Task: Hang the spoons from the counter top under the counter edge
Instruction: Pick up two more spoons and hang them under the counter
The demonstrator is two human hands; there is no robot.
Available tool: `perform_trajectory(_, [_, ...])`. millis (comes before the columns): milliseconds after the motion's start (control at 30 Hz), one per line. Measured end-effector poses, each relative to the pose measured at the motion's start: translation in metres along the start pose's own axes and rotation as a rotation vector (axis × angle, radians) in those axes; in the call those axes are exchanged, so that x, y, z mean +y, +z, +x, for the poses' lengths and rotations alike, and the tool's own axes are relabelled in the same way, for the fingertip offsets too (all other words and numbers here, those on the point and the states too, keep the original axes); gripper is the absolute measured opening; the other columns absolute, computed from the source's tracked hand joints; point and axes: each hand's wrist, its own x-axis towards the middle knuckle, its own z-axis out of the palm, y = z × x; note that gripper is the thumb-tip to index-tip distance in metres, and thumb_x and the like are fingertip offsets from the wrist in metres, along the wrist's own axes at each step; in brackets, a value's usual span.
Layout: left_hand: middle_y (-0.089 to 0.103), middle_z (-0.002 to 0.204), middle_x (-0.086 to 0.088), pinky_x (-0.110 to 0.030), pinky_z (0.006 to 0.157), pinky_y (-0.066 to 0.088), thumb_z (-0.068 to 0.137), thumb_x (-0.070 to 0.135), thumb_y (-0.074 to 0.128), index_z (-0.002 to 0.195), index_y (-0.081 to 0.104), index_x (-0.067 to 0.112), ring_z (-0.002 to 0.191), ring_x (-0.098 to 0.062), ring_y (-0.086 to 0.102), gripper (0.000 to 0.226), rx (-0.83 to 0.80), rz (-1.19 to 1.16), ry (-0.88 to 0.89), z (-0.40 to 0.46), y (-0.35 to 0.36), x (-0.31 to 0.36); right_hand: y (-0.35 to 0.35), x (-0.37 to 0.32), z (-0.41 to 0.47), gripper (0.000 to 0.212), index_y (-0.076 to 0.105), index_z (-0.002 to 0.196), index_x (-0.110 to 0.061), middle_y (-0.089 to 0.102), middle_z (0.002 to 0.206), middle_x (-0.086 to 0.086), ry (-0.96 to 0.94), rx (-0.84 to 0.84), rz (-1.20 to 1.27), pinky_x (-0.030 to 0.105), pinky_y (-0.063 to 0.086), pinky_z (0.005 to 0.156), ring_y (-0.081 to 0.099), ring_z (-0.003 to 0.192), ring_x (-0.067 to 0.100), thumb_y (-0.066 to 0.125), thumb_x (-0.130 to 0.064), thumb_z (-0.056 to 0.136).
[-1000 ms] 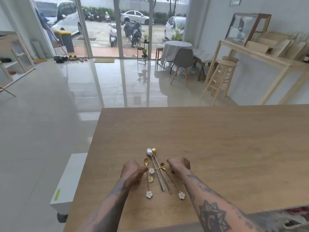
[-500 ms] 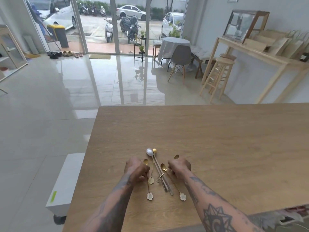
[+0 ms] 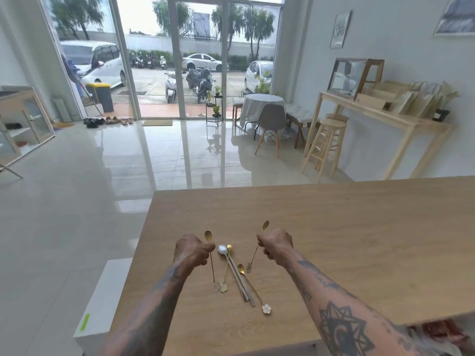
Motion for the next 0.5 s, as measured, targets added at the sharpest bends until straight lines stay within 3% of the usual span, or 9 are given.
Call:
perform_trajectory(167, [0.071, 0.068, -0.008, -0.028, 0.061, 0.057, 0.088, 0.022, 0.076, 0.073, 0.073, 0.005, 0.058, -0.016, 0.067, 0.023, 0.098, 0.003, 0.145, -0.047, -0.029, 0.048, -0.043, -0.023, -0.041, 0.030, 0.062, 0.059, -0.013, 0.057, 0.057, 0.003, -0.173, -0.049, 0.083, 0.024, 0.037, 0.042, 0.050, 0.049, 0.015, 0.064, -0.012, 0.088])
perform_trajectory(500, [0.076, 0.067, -0.006, -0.023, 0.058, 0.056, 0.081, 0.021, 0.080, 0.072, 0.078, 0.008, 0.056, -0.014, 0.070, 0.016, 0.198, -0.059, 0.258, -0.184, -0.041, 0.085, -0.119, -0.011, -0.135, 0.020, 0.065, 0.068, -0.009, 0.059, 0.071, 0.011, -0.414, -0.152, 0.127, 0.024, 0.035, 0.041, 0.047, 0.048, 0.016, 0.063, -0.012, 0.088])
